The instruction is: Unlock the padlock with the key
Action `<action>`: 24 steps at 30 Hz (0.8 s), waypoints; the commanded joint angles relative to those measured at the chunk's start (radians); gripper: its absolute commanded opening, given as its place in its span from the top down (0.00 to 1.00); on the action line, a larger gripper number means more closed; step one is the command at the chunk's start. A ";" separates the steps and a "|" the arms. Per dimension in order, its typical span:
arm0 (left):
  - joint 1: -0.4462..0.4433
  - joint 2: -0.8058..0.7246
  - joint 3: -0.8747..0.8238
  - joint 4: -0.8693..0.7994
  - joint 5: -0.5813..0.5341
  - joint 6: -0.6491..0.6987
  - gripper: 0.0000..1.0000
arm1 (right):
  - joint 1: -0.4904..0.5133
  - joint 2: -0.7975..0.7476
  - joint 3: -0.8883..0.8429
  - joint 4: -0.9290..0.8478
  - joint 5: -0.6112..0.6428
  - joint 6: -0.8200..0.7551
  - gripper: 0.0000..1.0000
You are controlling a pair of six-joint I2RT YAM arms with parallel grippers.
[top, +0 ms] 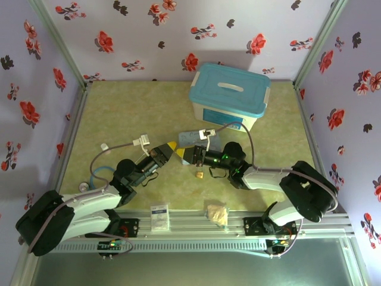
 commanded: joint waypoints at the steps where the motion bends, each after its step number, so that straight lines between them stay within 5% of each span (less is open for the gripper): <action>1: 0.005 0.006 0.025 0.034 -0.018 -0.011 1.00 | -0.002 0.005 -0.008 0.049 -0.015 -0.005 0.71; 15: 0.003 0.011 0.024 0.038 -0.028 -0.018 1.00 | -0.002 0.029 -0.007 0.056 -0.004 -0.010 0.67; 24: 0.003 0.019 0.018 0.038 -0.030 -0.021 1.00 | -0.003 0.035 -0.013 0.087 -0.001 -0.002 0.90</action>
